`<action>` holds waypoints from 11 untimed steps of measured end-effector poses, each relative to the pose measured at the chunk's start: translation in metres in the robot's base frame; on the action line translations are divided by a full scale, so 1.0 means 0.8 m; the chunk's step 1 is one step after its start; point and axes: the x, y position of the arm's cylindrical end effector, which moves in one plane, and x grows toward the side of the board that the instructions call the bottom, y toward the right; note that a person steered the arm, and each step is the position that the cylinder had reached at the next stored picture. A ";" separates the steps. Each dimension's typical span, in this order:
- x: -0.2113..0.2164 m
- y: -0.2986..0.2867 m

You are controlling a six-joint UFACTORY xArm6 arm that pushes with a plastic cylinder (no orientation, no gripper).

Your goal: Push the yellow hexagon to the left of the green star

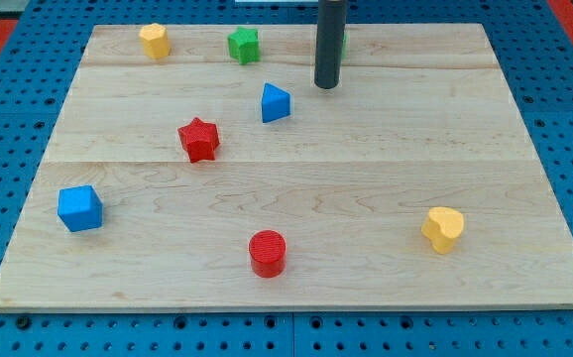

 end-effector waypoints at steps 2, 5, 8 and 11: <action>-0.018 -0.095; -0.060 -0.365; -0.146 -0.306; -0.146 -0.325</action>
